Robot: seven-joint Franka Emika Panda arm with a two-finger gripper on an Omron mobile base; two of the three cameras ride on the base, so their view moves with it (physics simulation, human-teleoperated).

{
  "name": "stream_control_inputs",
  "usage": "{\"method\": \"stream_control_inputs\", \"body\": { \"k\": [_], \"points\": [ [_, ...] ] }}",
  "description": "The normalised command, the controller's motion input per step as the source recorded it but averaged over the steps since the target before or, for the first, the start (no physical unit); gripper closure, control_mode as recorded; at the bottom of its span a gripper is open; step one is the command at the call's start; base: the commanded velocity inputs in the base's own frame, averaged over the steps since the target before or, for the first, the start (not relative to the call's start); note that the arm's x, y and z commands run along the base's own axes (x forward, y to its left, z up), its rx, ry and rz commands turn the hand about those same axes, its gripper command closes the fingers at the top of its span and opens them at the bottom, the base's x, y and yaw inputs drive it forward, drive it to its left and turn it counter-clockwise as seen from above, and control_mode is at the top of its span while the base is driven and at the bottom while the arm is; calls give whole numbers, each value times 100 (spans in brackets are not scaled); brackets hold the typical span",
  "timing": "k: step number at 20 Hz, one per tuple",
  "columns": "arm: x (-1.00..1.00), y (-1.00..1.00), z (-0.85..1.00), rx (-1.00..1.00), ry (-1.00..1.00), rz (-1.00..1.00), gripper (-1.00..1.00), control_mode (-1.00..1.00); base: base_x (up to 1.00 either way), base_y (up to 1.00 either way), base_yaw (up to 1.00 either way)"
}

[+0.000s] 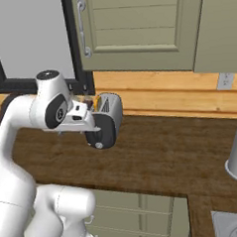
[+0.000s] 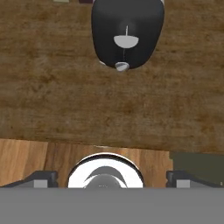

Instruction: Start the toaster. Once the lever pops up, take the bread to the plate on the dining counter.

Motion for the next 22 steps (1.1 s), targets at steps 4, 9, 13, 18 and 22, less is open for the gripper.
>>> {"method": "stream_control_inputs", "body": {
  "k": [4, 9, 13, 18, 22],
  "points": [
    [34, 13, -21, 0, -2, 2, -100, -100, 0, 0, 0],
    [61, 3, -2, 0, 0, 0, -100, -100, 0, 0, 0],
    [53, -5, 0, 0, 0, 0, -100, -100, 0, 0, 0],
    [32, -11, 0, 0, 0, 0, -100, -100, 0, 0, 0],
    [33, -1, -7, 0, -4, 0, -100, -100, 0, 0, 0]
  ]
}}
